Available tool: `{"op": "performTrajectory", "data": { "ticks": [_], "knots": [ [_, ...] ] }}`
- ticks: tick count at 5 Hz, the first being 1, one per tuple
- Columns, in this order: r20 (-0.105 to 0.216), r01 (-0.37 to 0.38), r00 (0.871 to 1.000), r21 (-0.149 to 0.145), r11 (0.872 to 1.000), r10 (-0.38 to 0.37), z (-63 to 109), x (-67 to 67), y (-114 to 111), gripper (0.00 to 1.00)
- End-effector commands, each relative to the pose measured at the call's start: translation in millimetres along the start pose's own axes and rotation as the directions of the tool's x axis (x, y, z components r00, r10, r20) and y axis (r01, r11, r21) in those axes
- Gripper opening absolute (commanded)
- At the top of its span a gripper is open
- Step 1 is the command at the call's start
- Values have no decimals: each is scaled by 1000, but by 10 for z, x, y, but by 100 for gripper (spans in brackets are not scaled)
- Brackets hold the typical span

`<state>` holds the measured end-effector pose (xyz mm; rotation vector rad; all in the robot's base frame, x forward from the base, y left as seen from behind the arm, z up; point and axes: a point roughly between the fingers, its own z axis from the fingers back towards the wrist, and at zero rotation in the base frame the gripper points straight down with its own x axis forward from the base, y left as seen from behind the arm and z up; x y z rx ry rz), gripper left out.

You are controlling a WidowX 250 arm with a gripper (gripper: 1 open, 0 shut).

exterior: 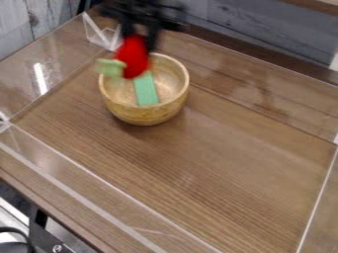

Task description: Move the red object to the right side of the table

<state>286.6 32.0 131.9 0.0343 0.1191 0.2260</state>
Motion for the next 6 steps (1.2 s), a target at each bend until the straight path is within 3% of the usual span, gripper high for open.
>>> {"op": "performTrajectory", "data": {
  "ticks": [1, 2, 3, 4, 5, 6],
  "knots": [
    [71, 48, 996, -5, 999, -47, 142, -104, -411, 0],
    [78, 112, 991, 1, 994, -111, 207, -135, -917, 0],
    [72, 146, 987, 0, 989, -146, 136, -177, -1387, 0],
    [52, 205, 977, 4, 979, -205, -111, -224, -1598, 0],
    [30, 226, 974, 6, 974, -226, -362, -268, -1603, 0],
    [38, 182, 983, -5, 983, -182, -481, -149, -1384, 0]
  ]
}}
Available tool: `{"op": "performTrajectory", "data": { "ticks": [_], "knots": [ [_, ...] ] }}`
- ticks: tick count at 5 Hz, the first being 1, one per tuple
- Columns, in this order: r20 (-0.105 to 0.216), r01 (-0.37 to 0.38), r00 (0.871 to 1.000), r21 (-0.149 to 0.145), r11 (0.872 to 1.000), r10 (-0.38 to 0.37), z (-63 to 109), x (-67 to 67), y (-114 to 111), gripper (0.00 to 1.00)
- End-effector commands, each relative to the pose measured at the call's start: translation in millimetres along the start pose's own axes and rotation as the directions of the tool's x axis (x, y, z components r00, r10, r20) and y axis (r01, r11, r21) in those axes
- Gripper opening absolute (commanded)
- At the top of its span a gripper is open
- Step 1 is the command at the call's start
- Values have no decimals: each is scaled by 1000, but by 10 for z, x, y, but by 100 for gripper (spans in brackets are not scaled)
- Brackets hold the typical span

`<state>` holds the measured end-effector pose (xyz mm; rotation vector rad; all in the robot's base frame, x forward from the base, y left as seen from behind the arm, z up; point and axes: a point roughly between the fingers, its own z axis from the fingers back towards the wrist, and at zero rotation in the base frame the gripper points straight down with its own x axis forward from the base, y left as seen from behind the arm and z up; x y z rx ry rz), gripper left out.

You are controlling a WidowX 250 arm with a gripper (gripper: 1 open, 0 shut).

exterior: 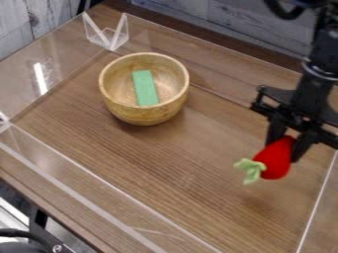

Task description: Move the red object to the right side of the table

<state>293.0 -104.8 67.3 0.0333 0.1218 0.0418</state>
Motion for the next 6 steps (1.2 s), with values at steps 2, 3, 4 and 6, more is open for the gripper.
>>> {"op": "performTrajectory", "data": {
  "ticks": [2, 3, 4, 6],
  "knots": [
    [66, -80, 995, -22, 997, 81, -28, 110, 301, 100],
    [93, -115, 989, -41, 993, 118, -82, 93, 250, 0],
    [125, -140, 981, -47, 989, 145, 16, 12, 69, 0],
    [176, -147, 972, -56, 987, 155, 135, -83, -183, 100]
  ]
}}
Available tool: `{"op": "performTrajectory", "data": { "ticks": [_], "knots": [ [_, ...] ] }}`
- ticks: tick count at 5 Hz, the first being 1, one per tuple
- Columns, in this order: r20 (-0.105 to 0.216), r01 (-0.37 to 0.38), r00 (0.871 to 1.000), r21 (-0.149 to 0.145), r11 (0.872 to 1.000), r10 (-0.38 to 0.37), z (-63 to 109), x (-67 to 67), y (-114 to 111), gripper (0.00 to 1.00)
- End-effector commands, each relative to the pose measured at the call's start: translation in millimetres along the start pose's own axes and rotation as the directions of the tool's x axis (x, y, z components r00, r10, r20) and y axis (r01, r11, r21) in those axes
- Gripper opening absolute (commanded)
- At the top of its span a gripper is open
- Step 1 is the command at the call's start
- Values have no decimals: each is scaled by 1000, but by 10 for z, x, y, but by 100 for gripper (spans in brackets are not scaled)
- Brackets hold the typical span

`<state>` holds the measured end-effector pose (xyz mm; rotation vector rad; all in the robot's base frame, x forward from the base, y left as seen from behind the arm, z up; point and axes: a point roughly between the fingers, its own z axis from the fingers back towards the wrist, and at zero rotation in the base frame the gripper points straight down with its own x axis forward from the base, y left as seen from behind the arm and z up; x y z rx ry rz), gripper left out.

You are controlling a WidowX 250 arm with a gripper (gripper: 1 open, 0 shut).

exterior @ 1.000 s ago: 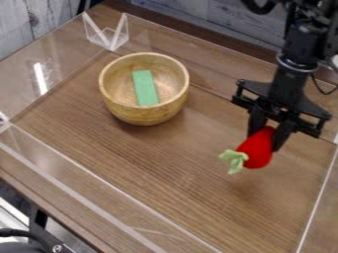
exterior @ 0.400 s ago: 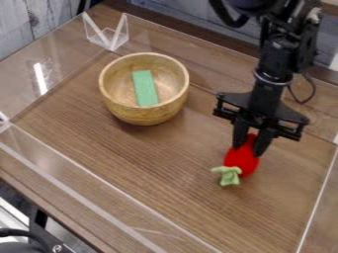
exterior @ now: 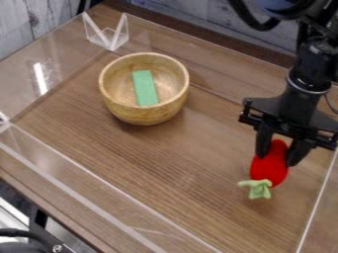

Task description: Move the red object to the right side of the table

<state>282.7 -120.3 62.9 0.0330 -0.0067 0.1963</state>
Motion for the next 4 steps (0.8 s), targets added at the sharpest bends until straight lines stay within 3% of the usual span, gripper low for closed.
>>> {"op": "performTrajectory", "data": {
  "ticks": [1, 2, 3, 4],
  "knots": [
    [74, -20, 997, -25, 999, 21, 79, 104, 5, 0],
    [88, -41, 995, -13, 999, 42, -8, 134, 34, 0],
    [88, -28, 996, -11, 1000, 29, 20, 197, 72, 100],
    [93, -12, 996, -6, 1000, 13, 56, 258, 109, 100]
  ]
}}
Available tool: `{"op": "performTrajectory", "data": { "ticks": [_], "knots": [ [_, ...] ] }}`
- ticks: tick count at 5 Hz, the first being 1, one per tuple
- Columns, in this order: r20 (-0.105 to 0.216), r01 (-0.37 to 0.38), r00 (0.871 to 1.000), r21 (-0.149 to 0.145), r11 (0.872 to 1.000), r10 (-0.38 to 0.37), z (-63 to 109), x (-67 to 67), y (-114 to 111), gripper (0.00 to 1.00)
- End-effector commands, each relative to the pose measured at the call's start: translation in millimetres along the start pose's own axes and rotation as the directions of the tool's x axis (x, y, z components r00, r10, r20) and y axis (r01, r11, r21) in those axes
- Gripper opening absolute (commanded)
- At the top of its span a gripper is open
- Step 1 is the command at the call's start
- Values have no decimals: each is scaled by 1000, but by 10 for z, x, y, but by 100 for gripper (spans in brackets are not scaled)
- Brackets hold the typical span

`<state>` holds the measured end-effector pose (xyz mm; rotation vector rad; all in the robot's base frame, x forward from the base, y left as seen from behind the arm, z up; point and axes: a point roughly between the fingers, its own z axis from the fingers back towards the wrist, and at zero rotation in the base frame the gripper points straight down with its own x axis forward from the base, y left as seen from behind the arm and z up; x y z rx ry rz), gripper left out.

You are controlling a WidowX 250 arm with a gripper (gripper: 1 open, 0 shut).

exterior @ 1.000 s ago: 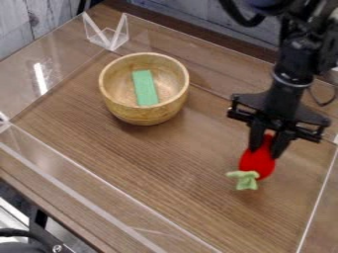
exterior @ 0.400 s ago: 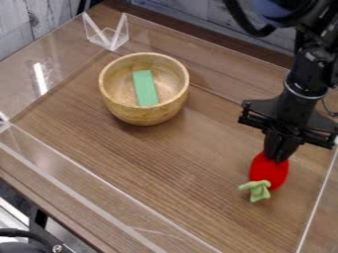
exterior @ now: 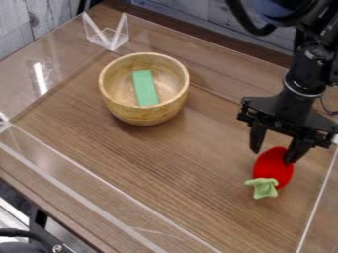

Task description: Move the red object to the right side of the table

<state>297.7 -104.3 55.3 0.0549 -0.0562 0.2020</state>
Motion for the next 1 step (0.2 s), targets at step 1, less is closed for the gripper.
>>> {"op": "performTrajectory", "data": {
  "ticks": [1],
  "knots": [
    [53, -13, 998, -14, 1000, 14, 96, 148, 12, 0]
  ]
}}
